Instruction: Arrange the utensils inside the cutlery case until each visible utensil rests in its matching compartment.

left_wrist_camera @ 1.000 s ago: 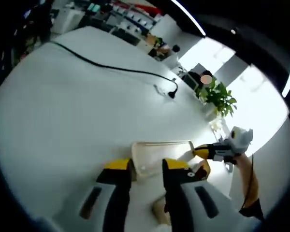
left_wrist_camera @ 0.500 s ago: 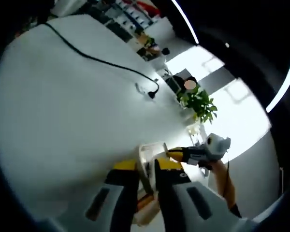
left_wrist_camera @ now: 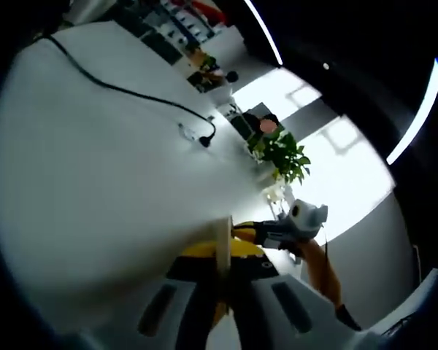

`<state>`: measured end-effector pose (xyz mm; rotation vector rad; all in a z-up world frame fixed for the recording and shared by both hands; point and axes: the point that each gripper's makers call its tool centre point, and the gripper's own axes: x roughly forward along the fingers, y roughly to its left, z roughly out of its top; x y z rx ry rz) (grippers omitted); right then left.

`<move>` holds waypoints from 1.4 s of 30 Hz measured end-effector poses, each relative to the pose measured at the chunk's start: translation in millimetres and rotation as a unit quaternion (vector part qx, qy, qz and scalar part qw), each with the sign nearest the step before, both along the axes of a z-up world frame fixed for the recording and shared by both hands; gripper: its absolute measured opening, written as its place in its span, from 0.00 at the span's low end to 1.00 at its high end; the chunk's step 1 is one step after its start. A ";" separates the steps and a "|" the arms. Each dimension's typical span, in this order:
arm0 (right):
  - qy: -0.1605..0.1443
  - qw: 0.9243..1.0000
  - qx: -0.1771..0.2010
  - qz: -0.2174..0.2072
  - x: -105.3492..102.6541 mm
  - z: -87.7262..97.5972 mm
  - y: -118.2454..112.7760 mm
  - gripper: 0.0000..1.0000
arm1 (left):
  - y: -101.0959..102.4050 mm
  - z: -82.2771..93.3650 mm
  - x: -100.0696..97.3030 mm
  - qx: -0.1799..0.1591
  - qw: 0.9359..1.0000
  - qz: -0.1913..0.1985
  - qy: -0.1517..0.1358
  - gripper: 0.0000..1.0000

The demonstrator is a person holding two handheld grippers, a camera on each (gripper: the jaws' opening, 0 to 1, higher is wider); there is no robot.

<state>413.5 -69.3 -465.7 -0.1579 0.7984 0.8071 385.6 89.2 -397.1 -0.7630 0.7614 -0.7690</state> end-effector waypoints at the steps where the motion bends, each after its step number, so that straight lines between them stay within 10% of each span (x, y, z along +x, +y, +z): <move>1: -0.006 1.000 -0.004 0.010 -0.2 0.3 -0.1 0.06 | -0.3 1.0 -2.0 0.000 1.000 -0.002 -0.007 0.02; 8: -0.020 1.000 0.018 0.015 -6.3 9.1 -2.5 0.14 | -2.1 11.3 -6.8 0.027 0.996 0.016 -0.088 0.02; 16: -0.126 0.992 -0.001 0.021 -8.3 42.6 -24.8 0.18 | -11.3 55.1 -32.3 0.051 0.968 -0.011 -0.244 0.02; 26: -0.246 0.959 -0.083 0.117 -39.7 99.9 -17.4 0.22 | -14.8 49.1 -44.1 0.099 0.930 -0.060 -0.349 0.02; 31: -0.265 0.940 -0.135 0.169 -51.0 107.4 -6.9 0.24 | -16.9 53.1 -49.9 0.125 0.897 -0.080 -0.416 0.02; 35: -0.286 0.920 -0.167 0.207 -53.7 114.1 3.8 0.24 | -20.6 65.1 -60.7 0.144 0.848 -0.103 -0.499 0.02; 37: -0.290 0.914 -0.179 0.219 -54.1 114.9 8.1 0.24 | -20.5 67.4 -64.5 0.140 0.851 -0.104 -0.496 0.02; 42: -0.302 0.896 -0.200 0.257 -56.8 115.1 19.9 0.23 | -23.0 75.6 -78.2 0.139 0.824 -0.124 -0.536 0.02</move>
